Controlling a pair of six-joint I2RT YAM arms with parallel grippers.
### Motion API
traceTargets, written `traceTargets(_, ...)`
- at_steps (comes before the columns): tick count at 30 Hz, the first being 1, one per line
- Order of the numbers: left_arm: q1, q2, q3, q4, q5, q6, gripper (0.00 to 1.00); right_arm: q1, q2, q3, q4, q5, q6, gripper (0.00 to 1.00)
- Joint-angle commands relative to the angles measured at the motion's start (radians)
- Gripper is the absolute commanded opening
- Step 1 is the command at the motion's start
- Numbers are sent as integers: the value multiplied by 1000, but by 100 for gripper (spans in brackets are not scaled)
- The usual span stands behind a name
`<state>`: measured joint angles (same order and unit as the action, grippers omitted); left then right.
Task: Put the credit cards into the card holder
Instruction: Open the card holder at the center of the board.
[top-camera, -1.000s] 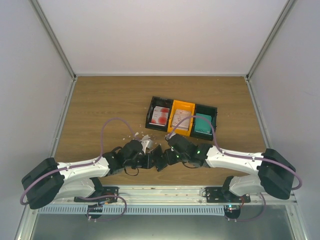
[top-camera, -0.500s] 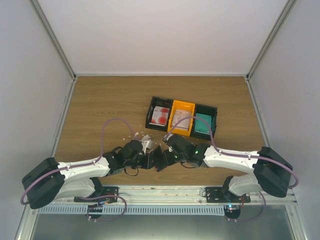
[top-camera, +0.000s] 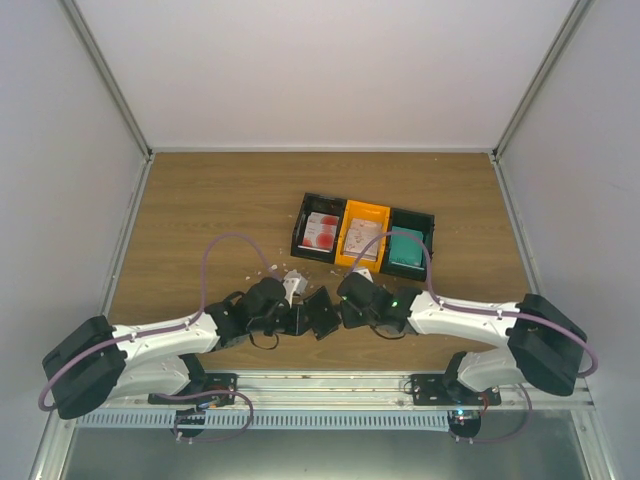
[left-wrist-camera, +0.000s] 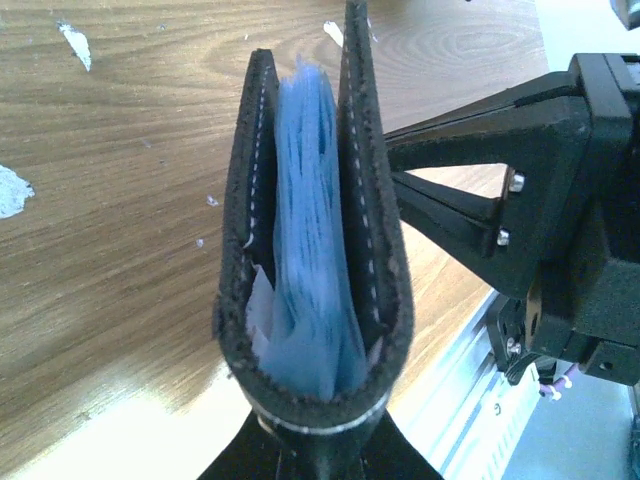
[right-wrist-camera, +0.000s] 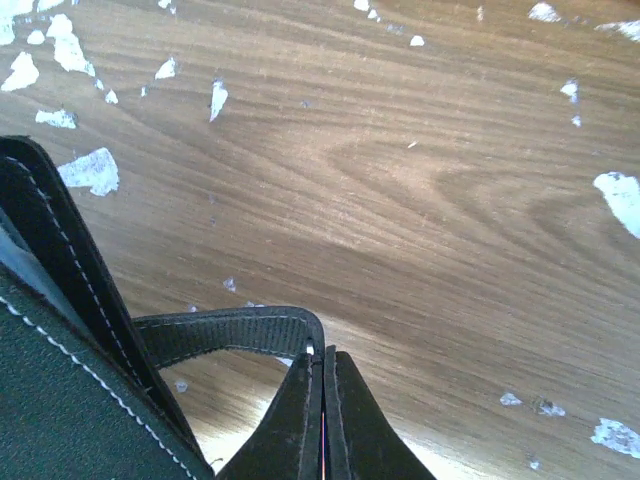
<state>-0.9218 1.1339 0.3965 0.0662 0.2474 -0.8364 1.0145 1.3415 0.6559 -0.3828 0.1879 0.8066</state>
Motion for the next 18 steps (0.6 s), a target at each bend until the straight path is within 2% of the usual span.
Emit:
traceTargets(1,9,-26,31,28,-10,23,0,-5,-41,-10,-66,97,18,0)
traceTargets(2,9,-28,33,27,-8,25,0,-6,-55,-14,-42,74,1,1)
traceTargets(3,9,-29,33,27,-6,26,0,-8,-70,-20,-18,51,-11,5)
traceTargets(7,11,-37,43,13,6,53,0,-16,-146,-58,58,-12,-36,42)
traceTargets(9,11,-44,50,7,19,72,0,-25,-186,-80,94,-50,-48,51)
traceTargets(14,12,-56,71,-20,43,106,0,-56,-249,-129,174,-142,-50,54)
traceTargets(18,14,-68,75,-21,60,109,0,-69,-241,-146,189,-163,-48,45)
